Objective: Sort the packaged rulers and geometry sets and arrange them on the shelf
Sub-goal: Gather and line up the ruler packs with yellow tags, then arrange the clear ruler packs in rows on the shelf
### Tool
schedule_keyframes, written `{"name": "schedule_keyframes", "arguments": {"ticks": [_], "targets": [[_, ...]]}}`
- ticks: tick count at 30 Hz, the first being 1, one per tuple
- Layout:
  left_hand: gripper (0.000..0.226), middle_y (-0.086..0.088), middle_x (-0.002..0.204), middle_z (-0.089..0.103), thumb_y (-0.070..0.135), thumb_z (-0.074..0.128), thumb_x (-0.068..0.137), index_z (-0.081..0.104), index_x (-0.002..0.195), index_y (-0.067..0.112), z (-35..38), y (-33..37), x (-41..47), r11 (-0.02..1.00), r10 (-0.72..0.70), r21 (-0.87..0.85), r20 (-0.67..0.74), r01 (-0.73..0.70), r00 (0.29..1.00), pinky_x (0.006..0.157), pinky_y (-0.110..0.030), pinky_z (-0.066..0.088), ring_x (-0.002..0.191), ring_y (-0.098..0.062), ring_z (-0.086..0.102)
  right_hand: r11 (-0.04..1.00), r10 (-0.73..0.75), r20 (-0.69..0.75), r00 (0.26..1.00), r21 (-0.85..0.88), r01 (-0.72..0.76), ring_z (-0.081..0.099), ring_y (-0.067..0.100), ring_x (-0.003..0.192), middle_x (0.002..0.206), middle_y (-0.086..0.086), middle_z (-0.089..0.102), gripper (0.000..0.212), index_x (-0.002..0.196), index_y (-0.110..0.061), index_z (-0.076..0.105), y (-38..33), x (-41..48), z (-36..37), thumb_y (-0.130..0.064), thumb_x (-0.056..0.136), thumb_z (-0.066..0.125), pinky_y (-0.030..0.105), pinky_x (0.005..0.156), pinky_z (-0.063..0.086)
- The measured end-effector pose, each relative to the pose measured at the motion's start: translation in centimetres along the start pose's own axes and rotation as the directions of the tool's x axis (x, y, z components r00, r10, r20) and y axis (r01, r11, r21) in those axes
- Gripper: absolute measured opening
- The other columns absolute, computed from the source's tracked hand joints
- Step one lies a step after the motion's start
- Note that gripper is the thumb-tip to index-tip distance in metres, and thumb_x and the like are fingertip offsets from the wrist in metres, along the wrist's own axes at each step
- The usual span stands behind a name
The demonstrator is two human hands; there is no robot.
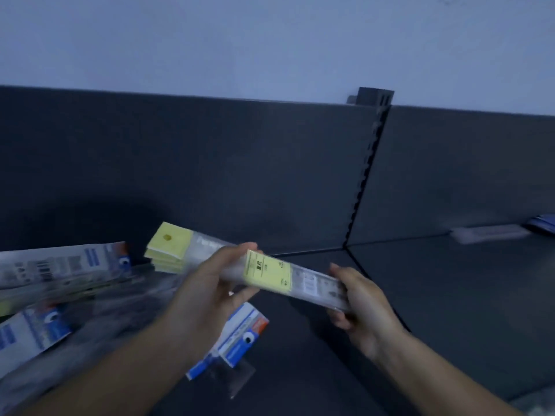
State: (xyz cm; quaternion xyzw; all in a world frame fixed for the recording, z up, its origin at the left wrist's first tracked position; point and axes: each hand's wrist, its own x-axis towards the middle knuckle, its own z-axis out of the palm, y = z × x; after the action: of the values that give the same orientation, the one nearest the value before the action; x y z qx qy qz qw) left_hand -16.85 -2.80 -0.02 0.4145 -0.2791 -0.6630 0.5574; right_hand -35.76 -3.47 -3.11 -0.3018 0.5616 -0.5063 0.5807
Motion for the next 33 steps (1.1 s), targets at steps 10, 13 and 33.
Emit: {"name": "schedule_keyframes", "arguments": {"ticks": [10,13,33], "targets": [[0.019,-0.015,0.095,0.066,-0.008,0.052,0.088,0.061,0.104,0.0,14.0,-10.8,8.7,0.938,-0.043,0.339,-0.093,0.072,0.995,0.055,-0.023,0.058,0.081,-0.022,0.065,0.966,0.012,-0.12,0.993,-0.253,-0.042,0.033,0.012,0.025,0.05,0.006,0.049,0.031,0.077,-0.009,0.049,-9.7,12.4,-24.1,-0.035,0.093,0.049,0.013,0.029,0.023],[0.026,-0.014,0.097,0.06,-0.012,0.052,0.087,0.056,0.109,0.0,17.6,-12.6,11.6,0.938,0.0,0.34,-0.171,0.059,0.985,0.052,-0.022,0.057,0.081,-0.022,0.061,0.972,0.021,-0.124,0.992,-0.229,-0.05,0.04,0.014,0.033,0.062,0.008,0.049,0.031,0.076,-0.011,0.047,-12.0,15.7,-26.5,-0.035,0.094,0.046,0.013,0.031,0.028],[0.026,0.006,0.081,0.058,0.021,0.058,0.081,0.055,0.107,0.018,6.5,-8.6,4.3,0.144,0.442,0.978,0.071,-0.149,0.894,0.067,-0.02,0.043,0.066,0.001,0.051,0.015,-0.224,0.808,0.544,-0.555,0.831,0.057,0.006,0.082,0.083,-0.015,0.063,0.013,0.085,-0.031,0.06,-5.5,8.7,-13.0,-0.019,0.086,0.058,0.015,0.069,0.044]]}}
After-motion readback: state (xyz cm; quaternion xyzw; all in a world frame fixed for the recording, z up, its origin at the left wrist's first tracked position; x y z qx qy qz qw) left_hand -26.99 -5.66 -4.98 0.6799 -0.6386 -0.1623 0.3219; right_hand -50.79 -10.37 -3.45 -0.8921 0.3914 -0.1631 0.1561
